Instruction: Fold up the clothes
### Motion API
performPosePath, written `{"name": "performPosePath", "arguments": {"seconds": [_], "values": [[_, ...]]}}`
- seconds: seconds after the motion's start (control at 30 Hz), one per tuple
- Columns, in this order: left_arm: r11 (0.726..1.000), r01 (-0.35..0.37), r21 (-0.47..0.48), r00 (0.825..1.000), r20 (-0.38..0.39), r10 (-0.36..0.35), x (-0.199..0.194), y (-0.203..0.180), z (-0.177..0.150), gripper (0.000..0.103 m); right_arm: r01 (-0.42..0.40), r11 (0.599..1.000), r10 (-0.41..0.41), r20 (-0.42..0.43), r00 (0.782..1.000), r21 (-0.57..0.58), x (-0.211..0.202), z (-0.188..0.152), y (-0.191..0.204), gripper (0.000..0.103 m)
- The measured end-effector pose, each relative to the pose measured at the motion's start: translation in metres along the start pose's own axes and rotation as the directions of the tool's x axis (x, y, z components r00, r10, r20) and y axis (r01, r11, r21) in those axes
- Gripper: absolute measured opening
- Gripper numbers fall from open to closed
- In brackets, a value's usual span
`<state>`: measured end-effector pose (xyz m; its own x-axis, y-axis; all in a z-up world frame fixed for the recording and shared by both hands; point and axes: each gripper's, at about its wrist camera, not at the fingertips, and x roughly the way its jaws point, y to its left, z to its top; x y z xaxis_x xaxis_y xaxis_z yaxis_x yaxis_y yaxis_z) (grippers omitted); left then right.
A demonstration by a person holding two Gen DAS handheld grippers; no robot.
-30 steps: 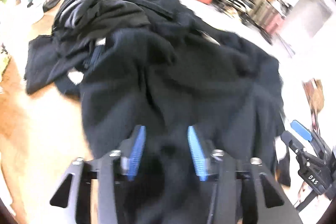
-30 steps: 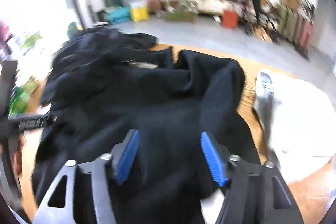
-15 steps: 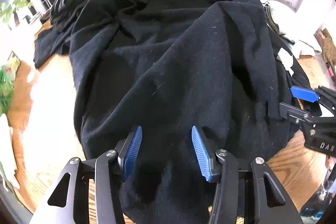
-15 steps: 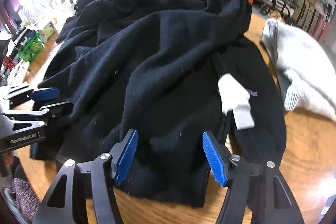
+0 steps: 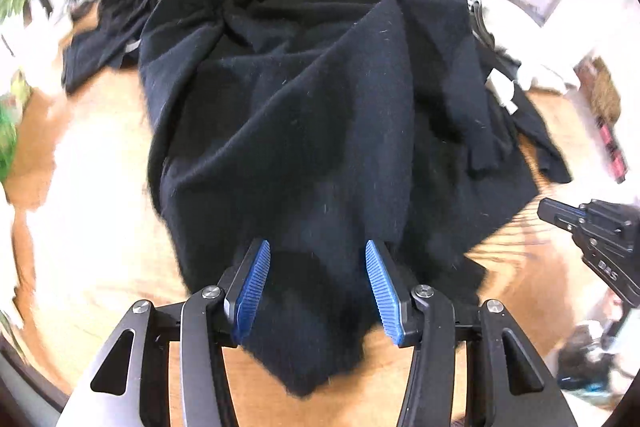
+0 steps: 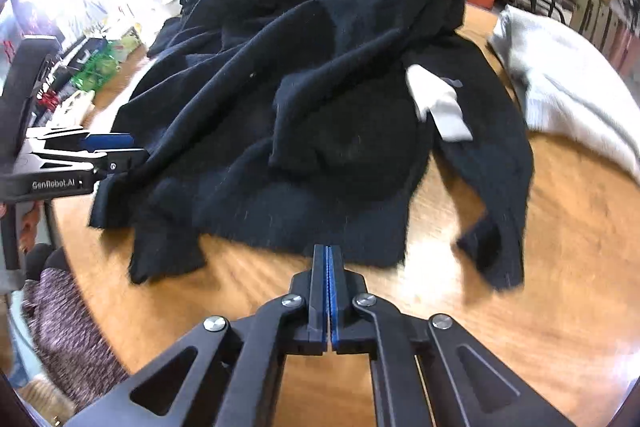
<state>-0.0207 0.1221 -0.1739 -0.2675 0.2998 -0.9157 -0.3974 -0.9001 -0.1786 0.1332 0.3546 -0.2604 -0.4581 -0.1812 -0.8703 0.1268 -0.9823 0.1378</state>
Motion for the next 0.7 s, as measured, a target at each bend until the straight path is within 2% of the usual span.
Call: {"name": "performPosePath", "arguments": {"seconds": [0.03,0.1,0.13,0.2,0.33,0.43,0.6,0.7], "values": [[1.000,0.011,-0.014,1.000,0.007,-0.010,-0.005,0.005,-0.002,0.052,-0.008,1.000,0.008,0.005,1.000,0.025,-0.003,-0.002,-0.008,0.008],[0.999,0.028,-0.036,0.999,0.026,-0.027,-0.014,0.014,-0.005,0.053,-0.025,0.997,0.024,0.016,1.000,0.077,-0.010,-0.007,-0.022,0.032],[0.999,0.023,-0.032,0.999,0.037,-0.021,-0.018,0.018,-0.009,0.060,-0.051,0.993,0.049,0.022,0.999,0.110,-0.014,-0.013,-0.028,0.042],[0.999,0.014,-0.032,0.999,0.050,-0.012,-0.024,0.024,-0.016,0.069,-0.113,0.981,0.109,0.033,0.993,0.159,-0.018,-0.019,-0.036,0.041],[0.990,0.074,-0.122,0.997,-0.006,-0.076,-0.031,0.038,-0.041,0.070,-0.114,0.978,0.112,0.021,0.994,0.175,0.002,-0.005,-0.033,0.044],[0.983,0.051,-0.179,0.997,-0.044,-0.059,-0.023,0.042,-0.053,0.070,-0.122,0.973,0.122,0.008,0.992,0.196,0.012,0.000,-0.035,0.045],[0.970,0.076,-0.230,0.992,-0.077,-0.096,-0.007,0.041,-0.056,0.070,-0.120,0.971,0.124,-0.008,0.992,0.207,0.030,0.003,-0.033,0.048],[0.976,0.055,-0.209,0.994,-0.077,-0.073,-0.001,0.031,-0.055,0.070,-0.128,0.970,0.133,-0.010,0.991,0.208,0.034,0.004,-0.034,0.049]]}}
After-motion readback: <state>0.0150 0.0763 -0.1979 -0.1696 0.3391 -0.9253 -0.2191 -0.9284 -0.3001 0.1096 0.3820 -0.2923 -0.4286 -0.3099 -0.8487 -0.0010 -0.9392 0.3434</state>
